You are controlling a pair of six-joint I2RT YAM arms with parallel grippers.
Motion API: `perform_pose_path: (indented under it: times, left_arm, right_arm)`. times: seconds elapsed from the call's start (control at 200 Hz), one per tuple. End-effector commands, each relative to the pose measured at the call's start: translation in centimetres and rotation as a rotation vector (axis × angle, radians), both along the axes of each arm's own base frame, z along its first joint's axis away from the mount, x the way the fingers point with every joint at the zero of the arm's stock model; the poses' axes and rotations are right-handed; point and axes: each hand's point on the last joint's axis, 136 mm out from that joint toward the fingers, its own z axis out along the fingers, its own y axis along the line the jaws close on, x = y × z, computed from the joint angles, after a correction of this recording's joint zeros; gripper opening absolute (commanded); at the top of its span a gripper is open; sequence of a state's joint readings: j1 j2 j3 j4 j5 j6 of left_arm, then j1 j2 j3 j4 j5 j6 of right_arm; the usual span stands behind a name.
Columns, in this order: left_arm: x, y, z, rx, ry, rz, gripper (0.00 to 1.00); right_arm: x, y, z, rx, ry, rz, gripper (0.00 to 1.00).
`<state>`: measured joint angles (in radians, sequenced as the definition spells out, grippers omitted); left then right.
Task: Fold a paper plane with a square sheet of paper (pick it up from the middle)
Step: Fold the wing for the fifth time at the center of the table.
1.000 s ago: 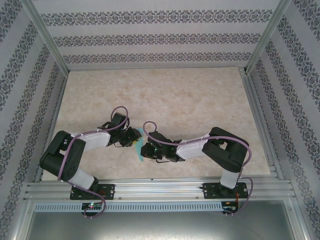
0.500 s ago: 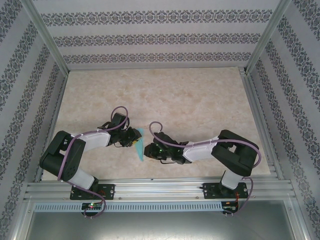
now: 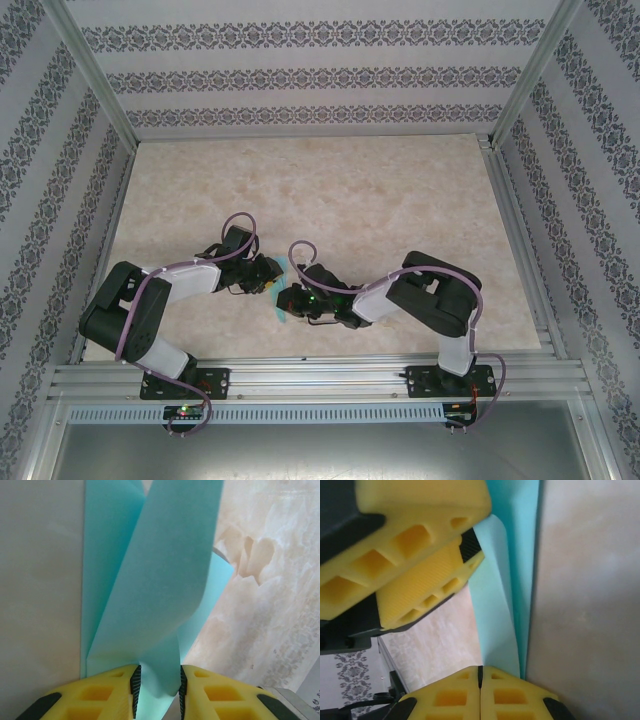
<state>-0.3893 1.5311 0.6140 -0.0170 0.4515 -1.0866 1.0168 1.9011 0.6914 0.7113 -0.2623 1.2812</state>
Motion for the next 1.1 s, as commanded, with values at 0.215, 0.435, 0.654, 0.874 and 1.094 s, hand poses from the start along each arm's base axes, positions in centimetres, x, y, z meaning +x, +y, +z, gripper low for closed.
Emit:
perform_pose_path:
  times: [0.215, 0.435, 0.654, 0.874, 1.094]
  left_arm:
    - [-2.1, 2.1, -2.4, 0.086, 0.13, 0.044, 0.31]
    - [-2.3, 2.2, -2.6, 0.09, 0.139, 0.042, 0.31]
    - [-2.2, 2.1, -2.5, 0.087, 0.138, 0.042, 0.31]
    - [-2.4, 2.1, -2.6, 0.083, 0.142, 0.046, 0.31]
    - [-2.2, 2.0, -2.4, 0.079, 0.145, 0.052, 0.31]
  right_arm:
    - [-1.9, 0.3, 0.7, 0.033, -0.005, 0.067, 0.08]
    - [-3.0, 1.1, 1.0, -0.015, -0.02, 0.125, 0.09]
    - [-3.4, 0.2, 0.5, -0.2, -0.073, 0.155, 0.11]
    - [-3.8, -1.7, 2.6, -0.56, -0.258, 0.243, 0.2]
    - [-3.4, -3.7, 3.4, -0.734, -0.32, 0.19, 0.38]
